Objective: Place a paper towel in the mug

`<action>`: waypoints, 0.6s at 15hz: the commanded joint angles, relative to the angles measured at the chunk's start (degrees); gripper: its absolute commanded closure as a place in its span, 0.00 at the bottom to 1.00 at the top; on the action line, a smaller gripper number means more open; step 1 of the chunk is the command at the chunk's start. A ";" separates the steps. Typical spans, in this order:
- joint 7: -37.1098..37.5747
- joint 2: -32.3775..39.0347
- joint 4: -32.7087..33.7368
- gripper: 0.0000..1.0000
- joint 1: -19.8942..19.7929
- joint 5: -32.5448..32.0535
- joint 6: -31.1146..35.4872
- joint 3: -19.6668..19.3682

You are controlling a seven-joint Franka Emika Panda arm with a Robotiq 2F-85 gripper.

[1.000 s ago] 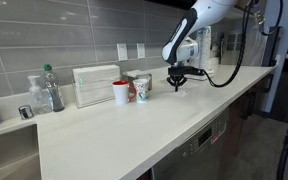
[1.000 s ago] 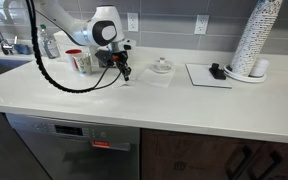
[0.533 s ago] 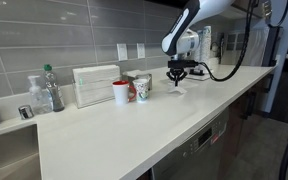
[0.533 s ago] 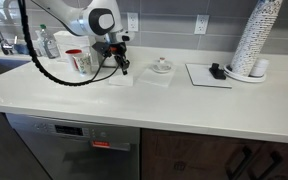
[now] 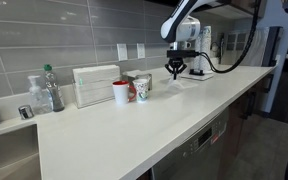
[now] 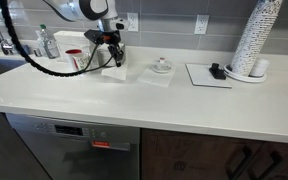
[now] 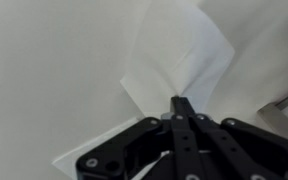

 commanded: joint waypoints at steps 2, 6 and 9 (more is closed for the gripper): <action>-4.14 -6.93 -6.55 1.00 -0.21 2.86 1.32 2.79; -6.82 -12.22 -9.49 1.00 0.57 4.08 2.83 5.39; -7.81 -15.43 -10.21 1.00 1.67 4.37 3.59 7.49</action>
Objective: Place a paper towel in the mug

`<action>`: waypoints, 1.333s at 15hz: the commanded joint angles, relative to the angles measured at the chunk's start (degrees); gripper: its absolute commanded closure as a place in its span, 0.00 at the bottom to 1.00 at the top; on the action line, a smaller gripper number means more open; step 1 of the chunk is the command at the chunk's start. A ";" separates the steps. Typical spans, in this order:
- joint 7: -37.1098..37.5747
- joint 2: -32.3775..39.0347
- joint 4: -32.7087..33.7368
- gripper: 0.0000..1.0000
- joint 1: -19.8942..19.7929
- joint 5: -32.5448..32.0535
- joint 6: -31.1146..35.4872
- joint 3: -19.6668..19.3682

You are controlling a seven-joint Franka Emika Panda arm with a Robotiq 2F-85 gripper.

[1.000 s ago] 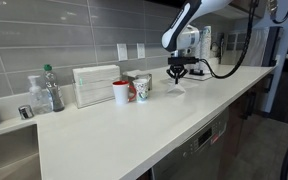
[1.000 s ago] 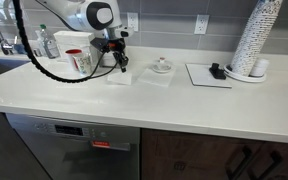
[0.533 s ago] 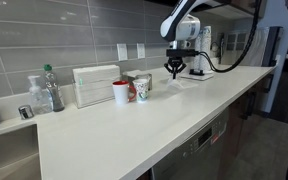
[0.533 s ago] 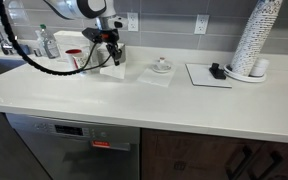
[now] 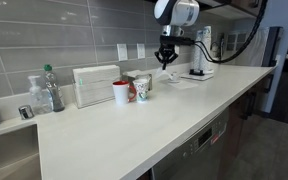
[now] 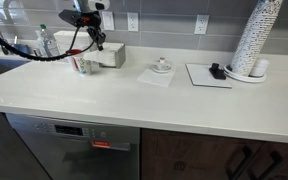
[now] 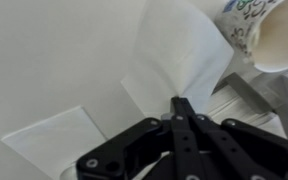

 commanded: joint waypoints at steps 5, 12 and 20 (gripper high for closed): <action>-3.60 -6.55 -2.75 1.00 3.46 3.73 1.85 5.57; -2.05 -5.65 -1.01 0.99 3.65 2.20 1.15 5.61; -2.50 -0.49 4.88 1.00 6.42 -0.79 -0.01 7.63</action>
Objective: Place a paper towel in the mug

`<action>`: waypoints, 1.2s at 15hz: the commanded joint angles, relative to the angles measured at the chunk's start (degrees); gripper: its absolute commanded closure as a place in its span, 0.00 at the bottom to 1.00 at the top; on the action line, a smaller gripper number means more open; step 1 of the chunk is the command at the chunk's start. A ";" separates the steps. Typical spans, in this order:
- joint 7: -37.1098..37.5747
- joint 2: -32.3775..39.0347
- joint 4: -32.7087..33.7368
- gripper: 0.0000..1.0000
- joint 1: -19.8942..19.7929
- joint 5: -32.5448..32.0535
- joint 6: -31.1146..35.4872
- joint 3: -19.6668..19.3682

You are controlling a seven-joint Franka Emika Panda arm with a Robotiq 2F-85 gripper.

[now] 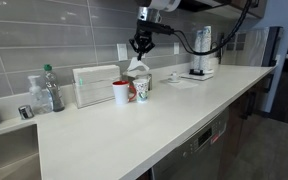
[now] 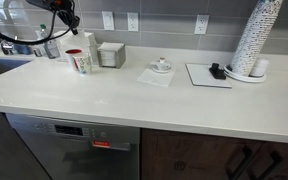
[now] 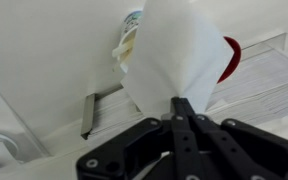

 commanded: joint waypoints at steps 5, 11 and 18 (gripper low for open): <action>-1.33 7.87 7.55 1.00 3.12 -1.26 -2.08 1.48; -2.33 12.93 10.98 1.00 4.01 -0.85 -2.01 1.38; -3.48 18.13 15.21 1.00 4.57 -0.43 -2.28 1.43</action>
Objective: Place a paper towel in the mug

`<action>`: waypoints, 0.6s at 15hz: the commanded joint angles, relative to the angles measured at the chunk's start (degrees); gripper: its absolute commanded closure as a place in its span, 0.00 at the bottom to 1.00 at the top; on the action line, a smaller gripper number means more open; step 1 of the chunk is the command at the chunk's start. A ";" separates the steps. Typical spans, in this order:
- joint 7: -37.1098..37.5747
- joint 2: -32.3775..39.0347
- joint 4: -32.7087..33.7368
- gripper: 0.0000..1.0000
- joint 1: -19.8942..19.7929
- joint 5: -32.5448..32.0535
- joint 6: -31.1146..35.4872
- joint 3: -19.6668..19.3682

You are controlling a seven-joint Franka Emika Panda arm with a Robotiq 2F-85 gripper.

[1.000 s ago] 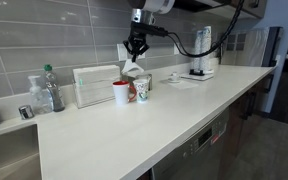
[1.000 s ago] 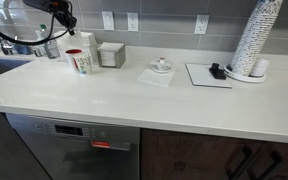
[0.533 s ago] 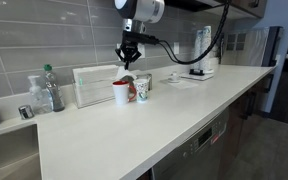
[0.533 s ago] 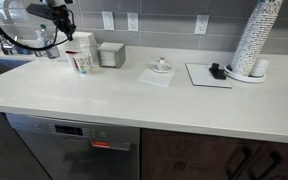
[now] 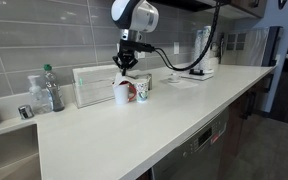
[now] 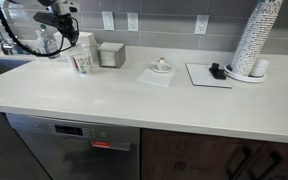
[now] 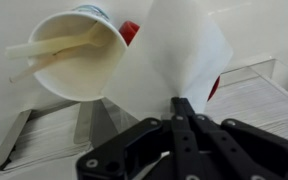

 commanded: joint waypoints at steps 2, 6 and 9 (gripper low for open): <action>-1.71 4.05 4.35 1.00 0.62 0.52 -2.03 -0.07; -2.61 6.33 6.46 1.00 0.79 1.01 -3.26 0.17; -2.90 7.61 8.02 1.00 1.18 0.61 -5.03 -0.02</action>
